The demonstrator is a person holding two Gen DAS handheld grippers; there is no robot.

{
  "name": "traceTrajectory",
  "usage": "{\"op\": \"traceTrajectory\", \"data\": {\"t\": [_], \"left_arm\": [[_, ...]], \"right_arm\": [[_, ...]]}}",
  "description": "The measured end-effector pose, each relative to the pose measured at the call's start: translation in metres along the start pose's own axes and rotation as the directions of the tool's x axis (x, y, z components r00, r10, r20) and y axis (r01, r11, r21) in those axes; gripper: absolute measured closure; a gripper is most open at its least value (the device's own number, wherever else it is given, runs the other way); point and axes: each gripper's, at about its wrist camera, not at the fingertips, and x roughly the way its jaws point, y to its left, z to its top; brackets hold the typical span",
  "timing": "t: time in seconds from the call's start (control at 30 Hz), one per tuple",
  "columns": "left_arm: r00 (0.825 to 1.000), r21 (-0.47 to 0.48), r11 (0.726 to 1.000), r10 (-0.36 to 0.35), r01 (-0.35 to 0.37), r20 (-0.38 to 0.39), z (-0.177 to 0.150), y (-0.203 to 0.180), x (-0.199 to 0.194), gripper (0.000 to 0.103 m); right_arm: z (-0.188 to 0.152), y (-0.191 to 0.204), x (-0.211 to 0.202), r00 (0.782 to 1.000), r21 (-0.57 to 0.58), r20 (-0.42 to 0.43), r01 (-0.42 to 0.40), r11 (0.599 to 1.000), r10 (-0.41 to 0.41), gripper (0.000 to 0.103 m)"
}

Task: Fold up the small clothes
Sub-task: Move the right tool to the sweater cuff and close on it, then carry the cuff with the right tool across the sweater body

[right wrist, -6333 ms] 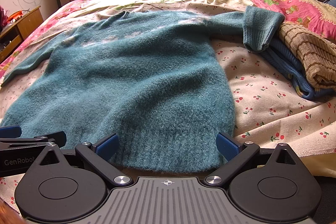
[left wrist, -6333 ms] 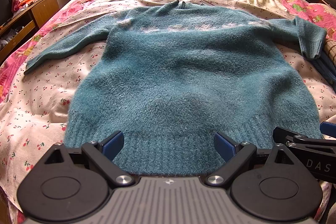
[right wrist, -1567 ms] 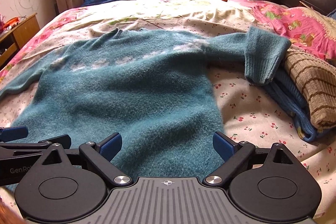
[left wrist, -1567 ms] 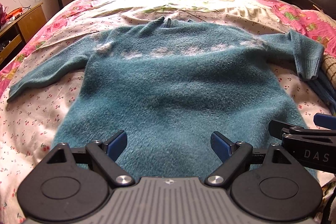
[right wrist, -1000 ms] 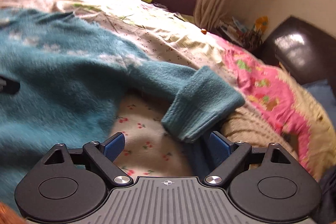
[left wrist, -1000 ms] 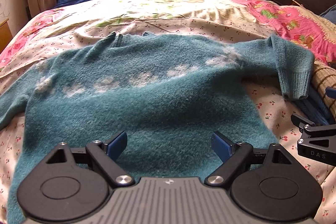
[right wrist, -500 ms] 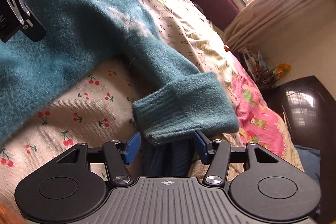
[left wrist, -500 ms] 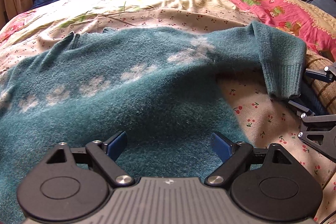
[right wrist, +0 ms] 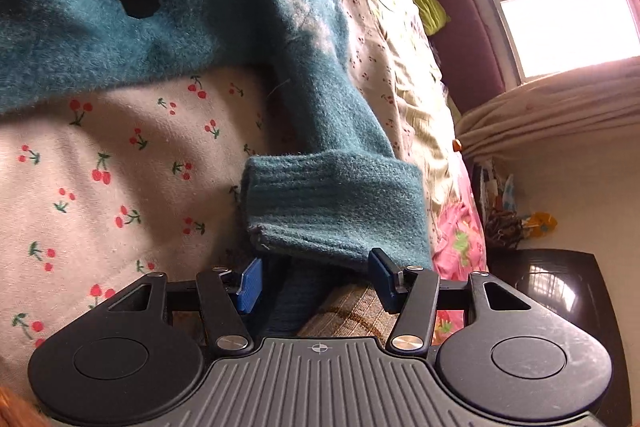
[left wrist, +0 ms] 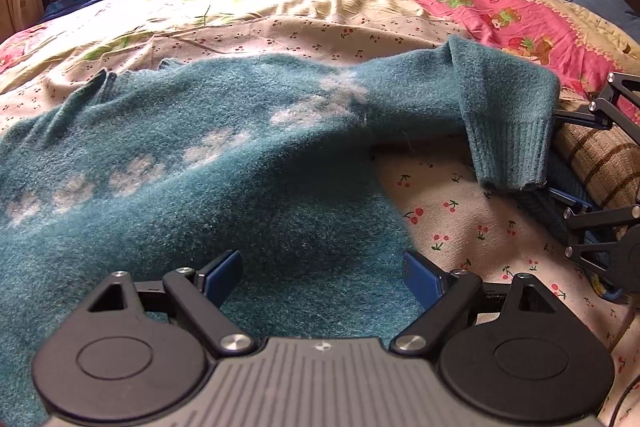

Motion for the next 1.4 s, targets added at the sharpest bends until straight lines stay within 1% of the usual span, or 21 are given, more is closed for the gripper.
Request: {"op": "traceTrajectory", "data": {"t": [0.03, 0.13, 0.27, 0.33, 0.4, 0.43, 0.47, 0.5, 0.57, 0.67, 0.7, 0.77, 0.8, 0.83, 0.87, 0.97, 1.13, 1.23, 1.3, 1.37, 1.4], "left_arm": [[1.0, 0.001, 1.0, -0.002, 0.002, -0.004, 0.0, -0.001, 0.001, 0.007], [1.0, 0.027, 1.0, 0.001, -0.001, -0.001, -0.002, -0.006, 0.0, 0.007], [1.0, 0.059, 0.998, 0.012, -0.013, 0.01, 0.0, -0.009, 0.002, 0.007], [1.0, 0.058, 0.998, 0.008, -0.009, 0.016, 0.005, -0.01, 0.005, 0.007], [1.0, 0.06, 0.998, 0.007, -0.009, 0.029, 0.009, -0.011, 0.007, 0.007], [0.999, 0.067, 0.998, 0.009, -0.012, 0.037, 0.011, -0.011, 0.008, 0.007], [0.999, 0.073, 0.997, 0.013, -0.016, 0.046, 0.012, -0.011, 0.008, 0.007], [0.998, 0.077, 0.997, 0.019, -0.024, 0.056, 0.014, -0.01, 0.008, 0.007], [0.997, 0.075, 0.997, 0.031, -0.036, 0.073, 0.016, -0.004, 0.008, 0.007], [0.995, 0.043, 0.998, 0.049, -0.053, 0.086, 0.019, 0.013, 0.007, 0.007], [0.994, 0.031, 0.998, 0.058, -0.061, 0.092, 0.021, 0.02, 0.007, 0.007], [0.991, 0.006, 0.997, 0.082, -0.083, 0.108, 0.024, 0.037, 0.005, 0.007], [0.989, -0.009, 0.996, 0.093, -0.093, 0.116, 0.025, 0.046, 0.003, 0.007], [0.987, -0.027, 0.994, 0.105, -0.103, 0.125, 0.027, 0.056, 0.002, 0.007], [0.984, -0.044, 0.993, 0.117, -0.112, 0.133, 0.028, 0.066, 0.0, 0.007], [0.973, -0.079, 0.986, 0.161, -0.149, 0.164, 0.033, 0.094, -0.004, 0.007], [0.949, -0.139, 0.965, 0.248, -0.223, 0.195, 0.036, 0.144, -0.007, 0.007], [0.935, -0.178, 0.947, 0.301, -0.269, 0.186, 0.032, 0.174, -0.006, 0.007], [0.924, -0.2, 0.931, 0.341, -0.305, 0.175, 0.026, 0.191, -0.004, 0.007], [0.914, -0.222, 0.917, 0.37, -0.332, 0.163, 0.017, 0.206, -0.005, 0.007], [0.913, -0.234, 0.912, 0.377, -0.337, 0.155, 0.012, 0.213, -0.005, 0.007]], "right_arm": [[0.001, 0.002, 0.004, 1.0, -0.006, -0.001, 0.003, 1.0, -0.003, 0.061], [0.004, 0.006, 0.012, 1.0, -0.009, 0.016, 0.02, 1.0, -0.02, 0.074], [0.008, -0.013, 0.012, 1.0, 0.134, 0.016, -0.019, 0.991, 0.017, 0.085], [0.009, -0.032, 0.011, 0.997, 0.278, 0.002, -0.079, 0.957, 0.081, 0.087], [0.006, -0.06, 0.011, 0.984, 0.487, 0.008, -0.16, 0.859, 0.179, 0.09], [0.004, -0.073, 0.012, 0.977, 0.567, 0.023, -0.189, 0.802, 0.214, 0.091], [0.002, -0.085, 0.012, 0.967, 0.644, 0.047, -0.22, 0.732, 0.249, 0.092], [-0.003, -0.099, 0.012, 0.952, 0.732, 0.092, -0.263, 0.628, 0.292, 0.092], [-0.007, -0.117, 0.013, 0.921, 0.828, 0.186, -0.334, 0.451, 0.341, 0.093], [0.0, -0.13, 0.013, 0.881, 0.874, 0.308, -0.411, 0.258, 0.359, 0.093], [0.005, -0.133, 0.013, 0.866, 0.877, 0.347, -0.435, 0.203, 0.359, 0.094], [0.019, -0.14, 0.015, 0.836, 0.87, 0.421, -0.481, 0.103, 0.353, 0.094], [0.028, -0.143, 0.016, 0.822, 0.862, 0.452, -0.502, 0.068, 0.346, 0.094], [0.039, -0.143, 0.018, 0.812, 0.854, 0.475, -0.519, 0.045, 0.339, 0.094], [0.052, -0.143, 0.019, 0.802, 0.843, 0.497, -0.536, 0.032, 0.333, 0.094], [0.093, -0.138, 0.026, 0.775, 0.817, 0.537, -0.577, 0.026, 0.332, 0.094], [0.159, -0.12, 0.035, 0.721, 0.766, 0.588, -0.642, 0.031, 0.367, 0.094], [0.196, -0.103, 0.044, 0.707, 0.75, 0.593, -0.66, 0.055, 0.386, 0.095], [0.22, -0.087, 0.051, 0.707, 0.748, 0.582, -0.659, 0.076, 0.402, 0.095], [0.24, -0.072, 0.061, 0.702, 0.749, 0.574, -0.658, 0.078, 0.421, 0.095], [0.249, -0.064, 0.064, 0.709, 0.754, 0.562, -0.651, 0.089, 0.427, 0.095]]}}
